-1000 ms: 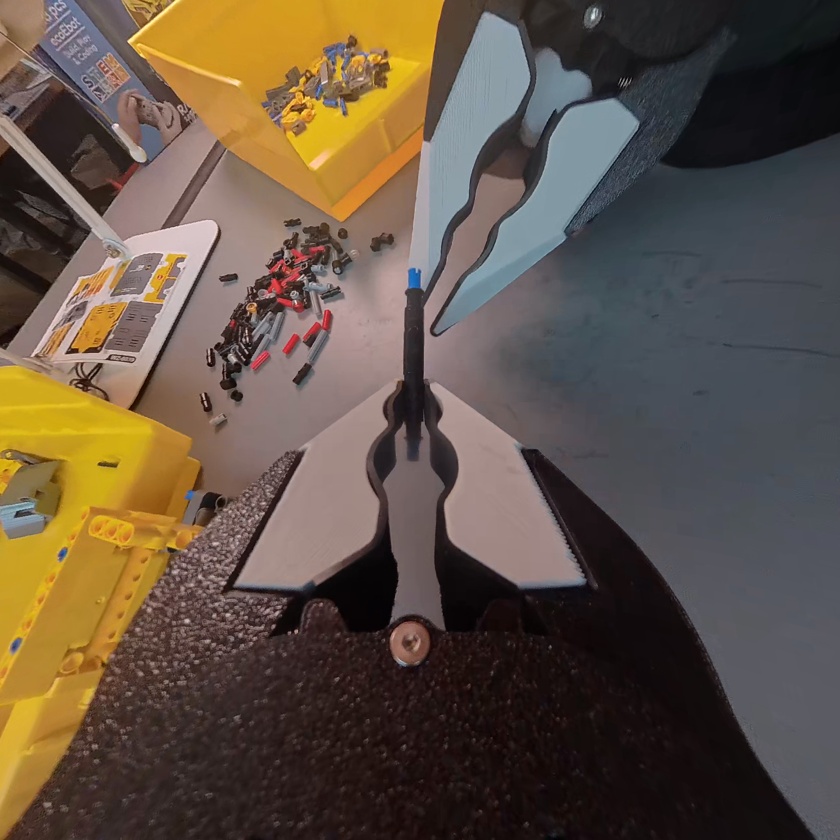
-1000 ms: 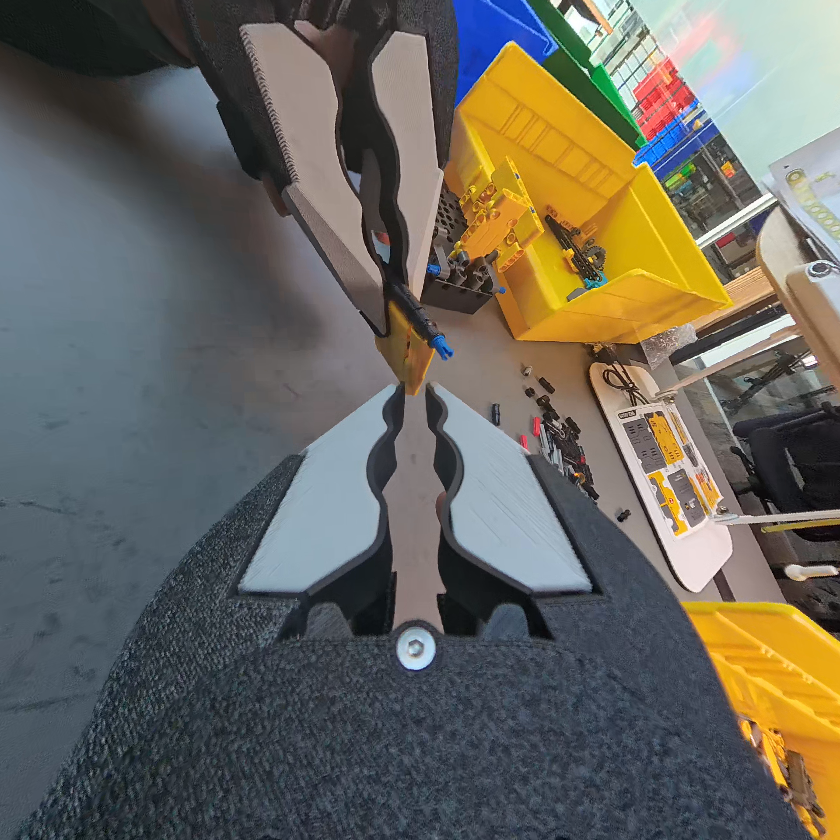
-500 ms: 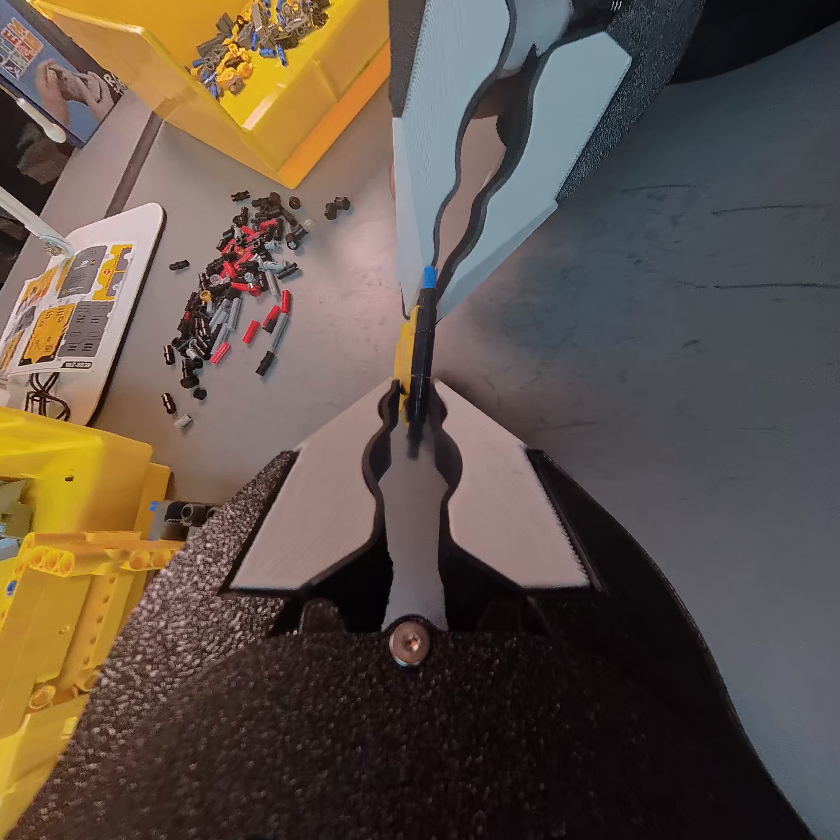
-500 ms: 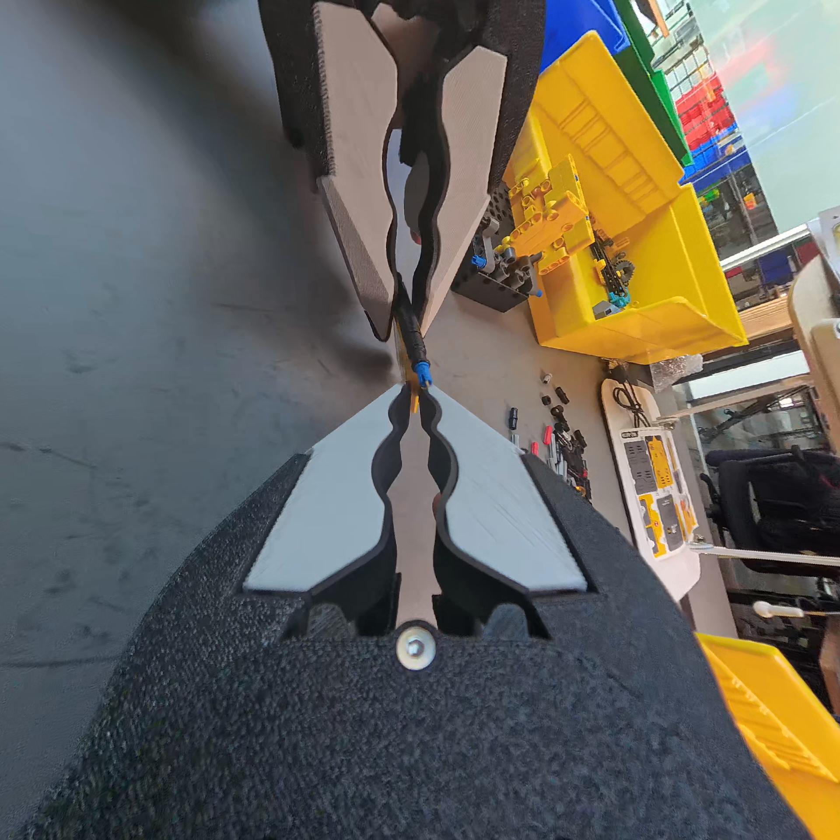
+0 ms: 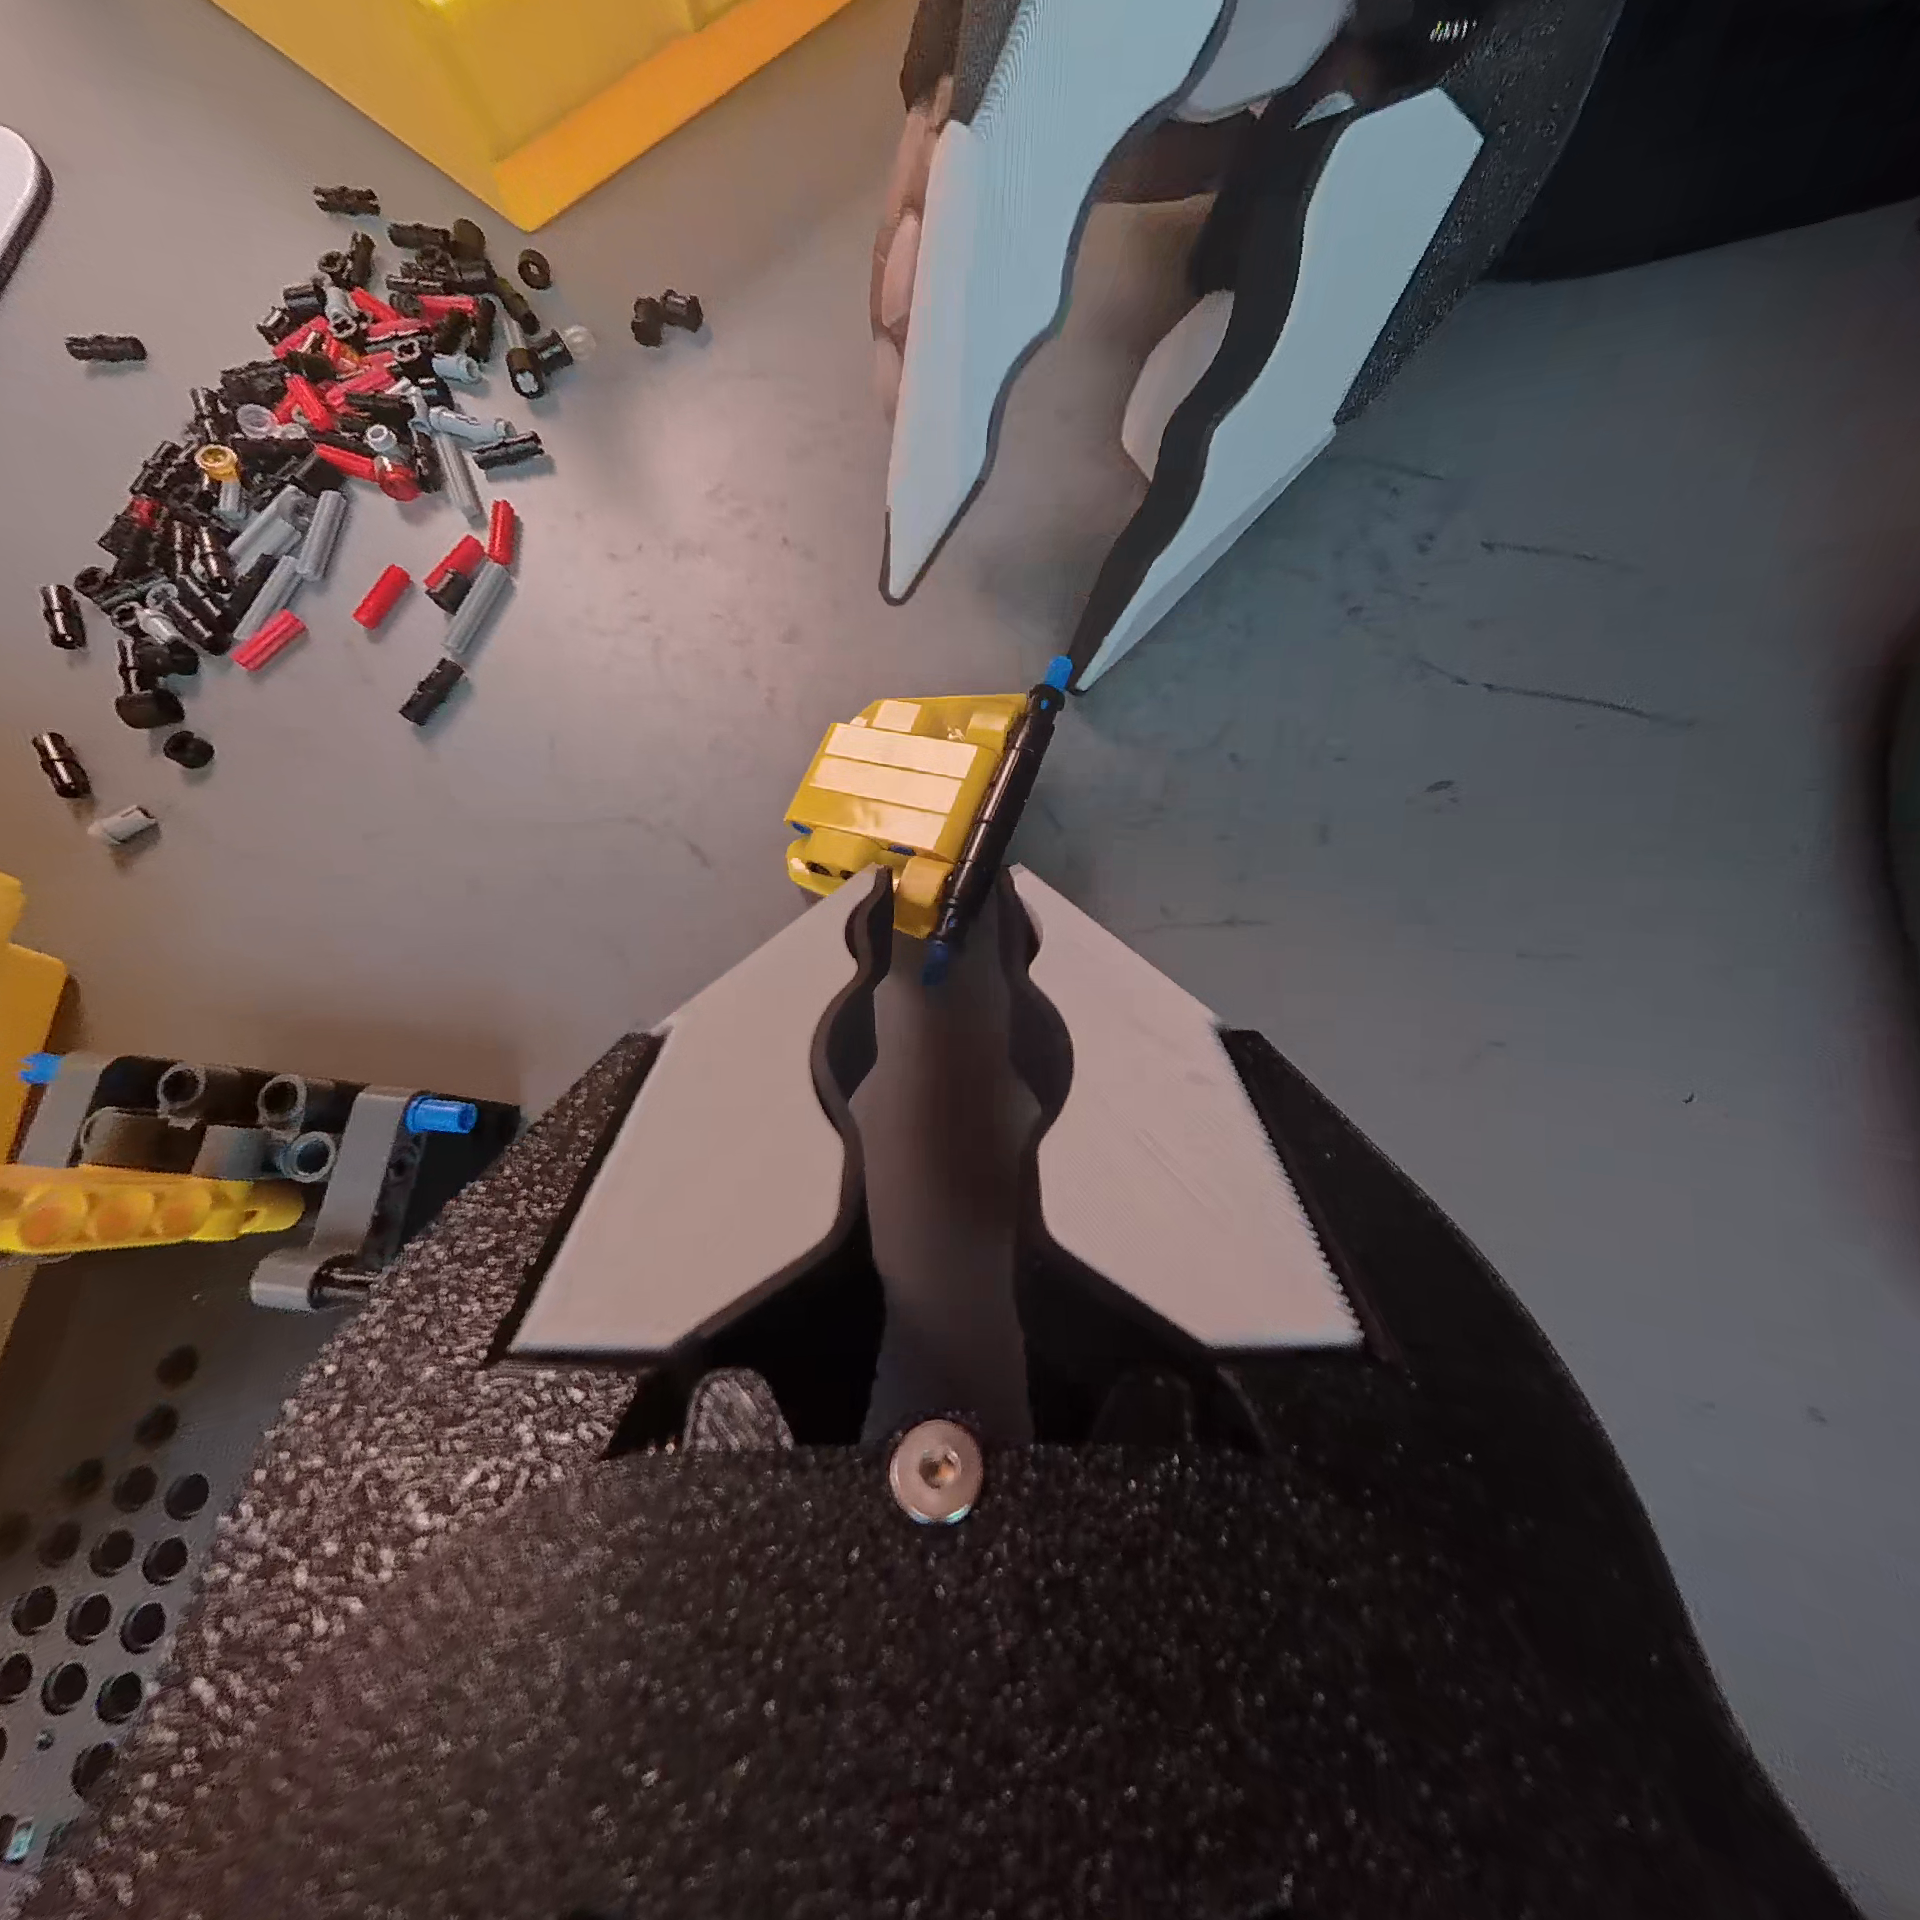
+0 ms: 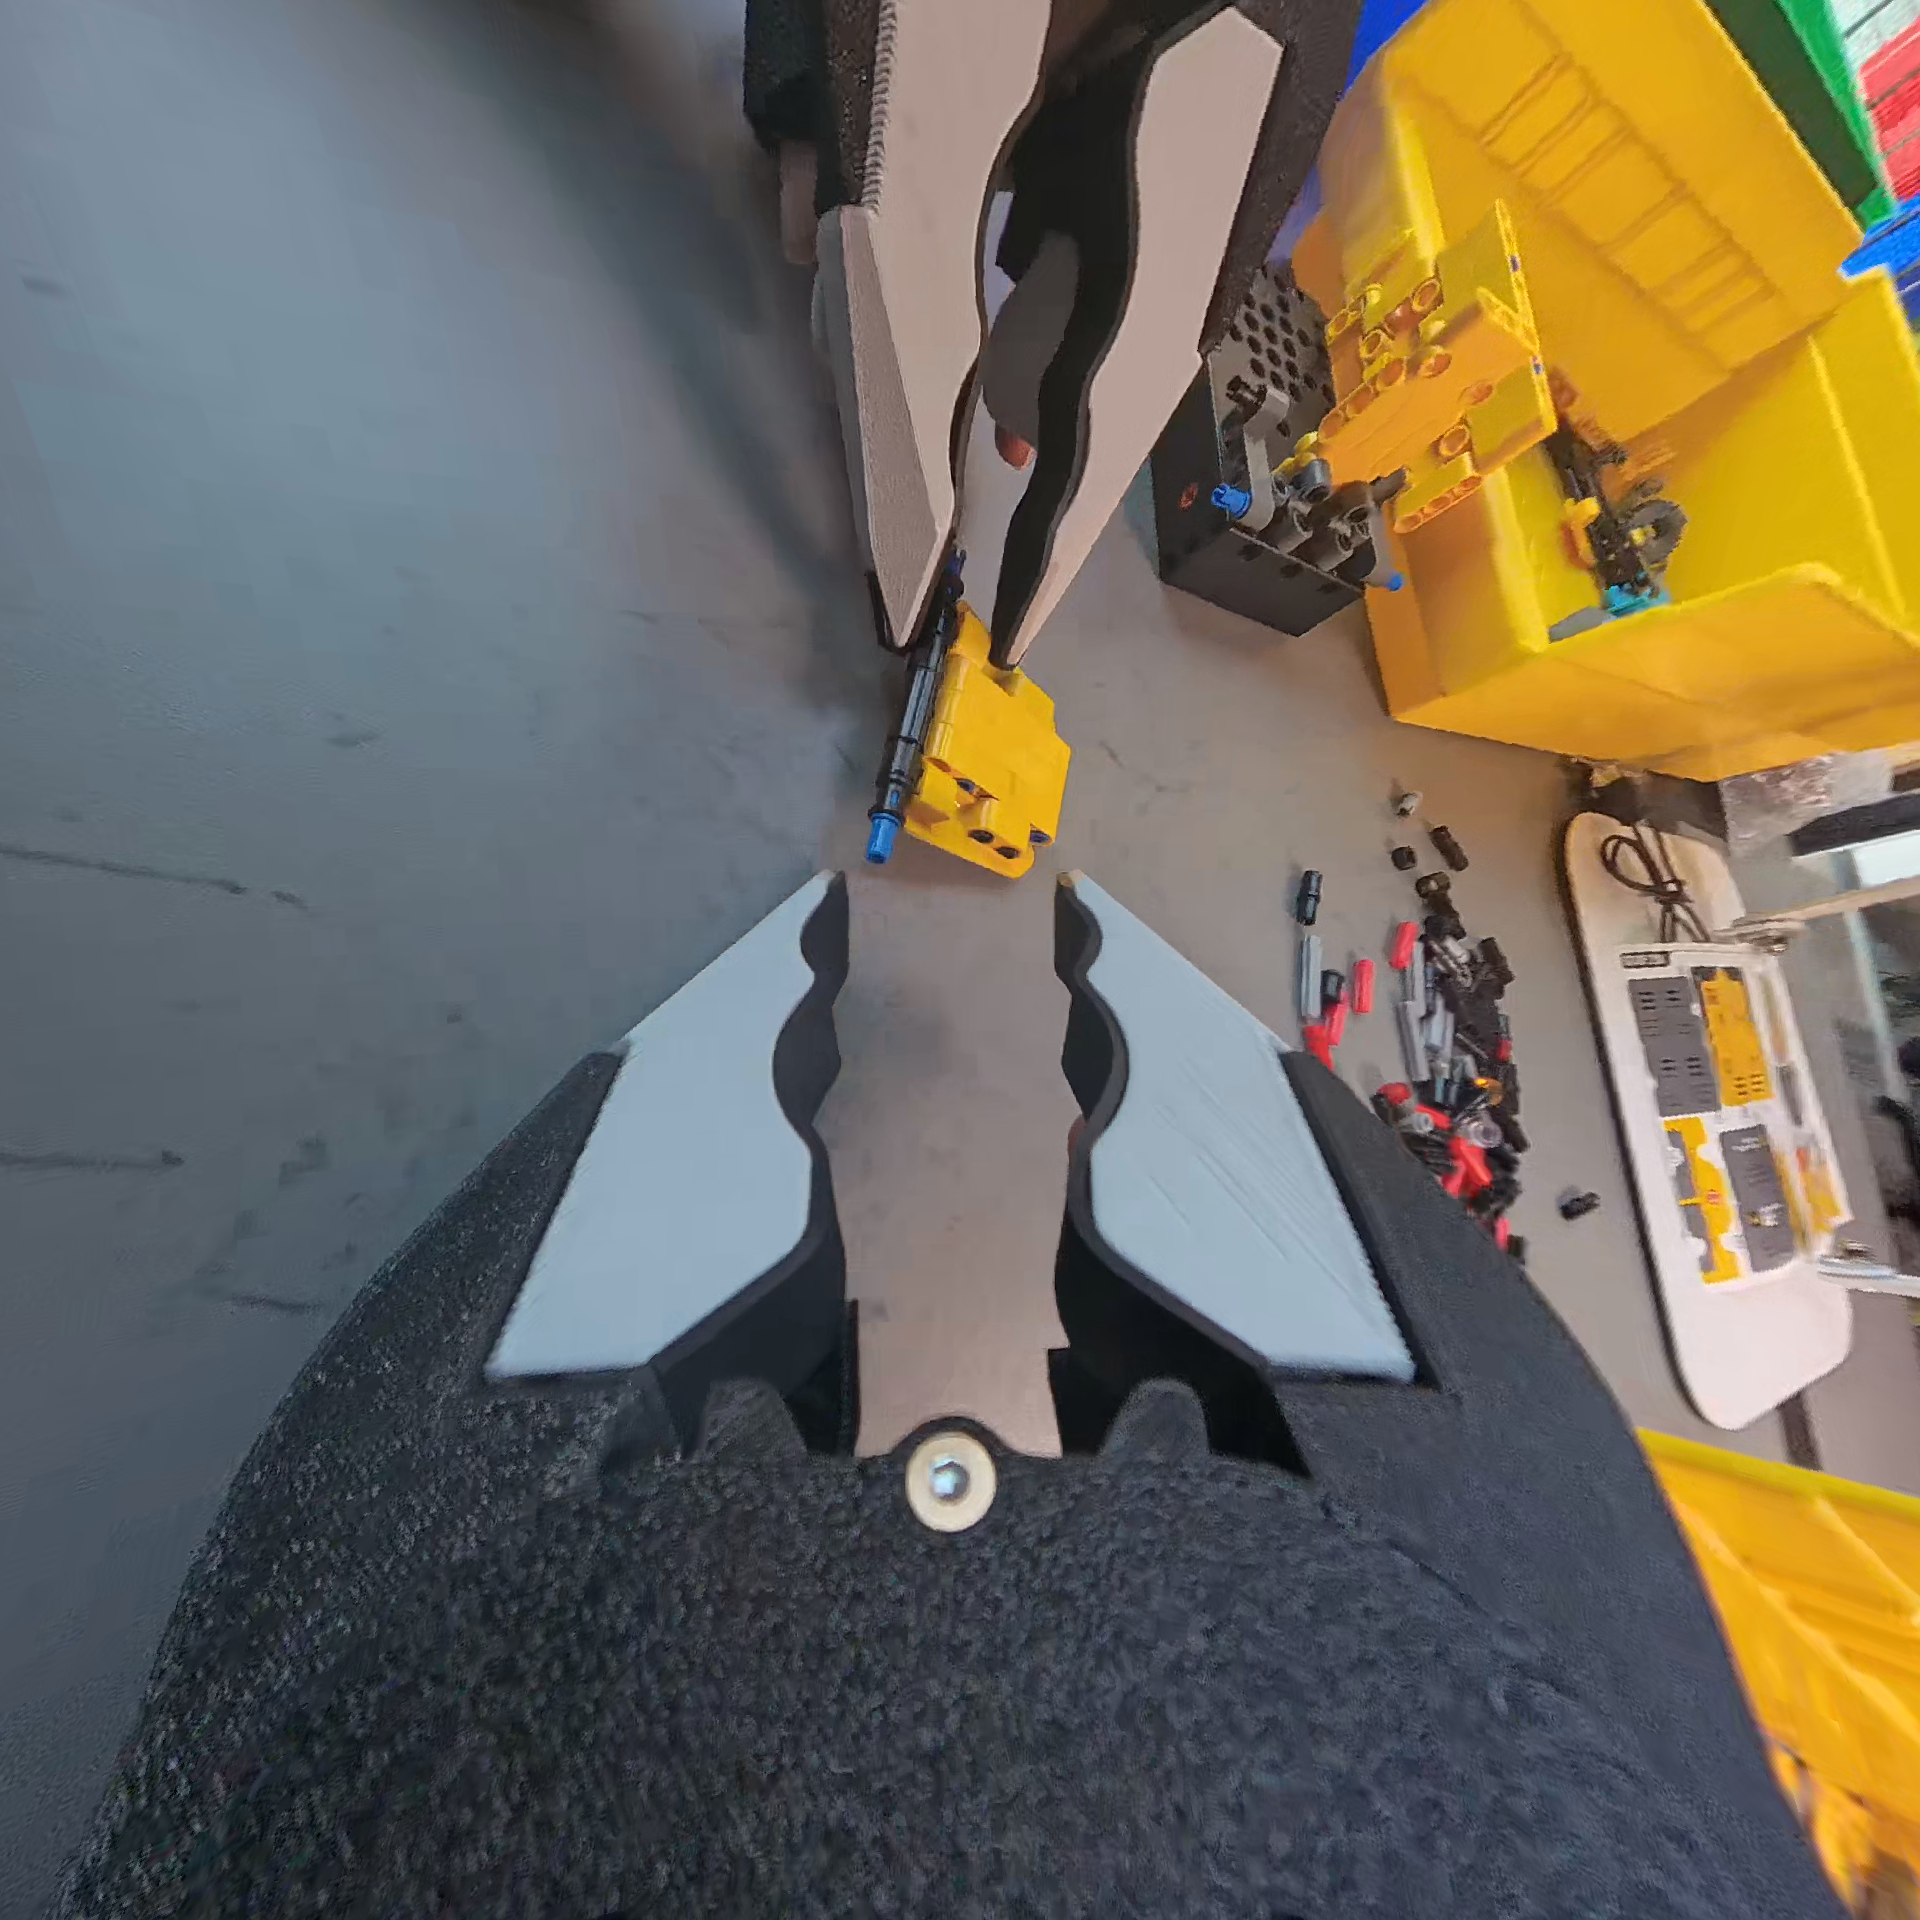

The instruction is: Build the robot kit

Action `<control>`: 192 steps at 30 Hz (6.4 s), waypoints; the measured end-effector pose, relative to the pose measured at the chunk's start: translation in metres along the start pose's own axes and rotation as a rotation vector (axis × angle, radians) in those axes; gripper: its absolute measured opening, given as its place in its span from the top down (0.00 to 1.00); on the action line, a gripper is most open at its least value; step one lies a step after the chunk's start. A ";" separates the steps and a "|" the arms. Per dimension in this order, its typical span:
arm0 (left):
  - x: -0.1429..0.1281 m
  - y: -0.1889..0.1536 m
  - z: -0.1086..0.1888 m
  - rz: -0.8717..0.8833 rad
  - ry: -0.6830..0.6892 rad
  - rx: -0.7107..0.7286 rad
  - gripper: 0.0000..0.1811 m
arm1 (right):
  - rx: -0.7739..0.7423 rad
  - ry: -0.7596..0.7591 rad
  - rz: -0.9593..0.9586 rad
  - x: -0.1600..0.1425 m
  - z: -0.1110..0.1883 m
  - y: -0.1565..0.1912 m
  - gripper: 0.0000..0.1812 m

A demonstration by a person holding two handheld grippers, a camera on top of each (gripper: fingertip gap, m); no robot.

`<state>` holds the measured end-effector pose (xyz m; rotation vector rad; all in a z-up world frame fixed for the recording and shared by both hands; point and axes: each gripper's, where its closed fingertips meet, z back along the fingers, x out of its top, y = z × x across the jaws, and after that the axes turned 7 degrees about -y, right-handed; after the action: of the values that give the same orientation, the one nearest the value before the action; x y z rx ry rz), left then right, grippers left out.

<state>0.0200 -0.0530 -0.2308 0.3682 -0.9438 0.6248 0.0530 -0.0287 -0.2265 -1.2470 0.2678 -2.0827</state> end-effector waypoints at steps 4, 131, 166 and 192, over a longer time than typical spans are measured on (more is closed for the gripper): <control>0.026 0.007 0.011 0.119 -0.163 0.000 0.83 | 0.033 -0.106 -0.195 0.010 0.011 -0.008 0.70; 0.097 0.011 0.076 0.330 -0.660 -0.194 0.73 | -0.143 -0.324 -0.081 0.084 0.031 -0.060 0.73; 0.050 0.016 0.042 0.322 -0.367 -0.040 0.97 | 0.355 -0.005 -0.142 0.052 0.036 0.043 0.81; 0.031 0.004 -0.004 0.095 -0.146 0.052 0.97 | 0.314 -0.138 -0.188 0.061 0.019 0.034 0.94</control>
<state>0.0333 -0.0368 -0.2069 0.4218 -1.0912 0.7175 0.0660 -0.0908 -0.1905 -1.2518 -0.2402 -2.0815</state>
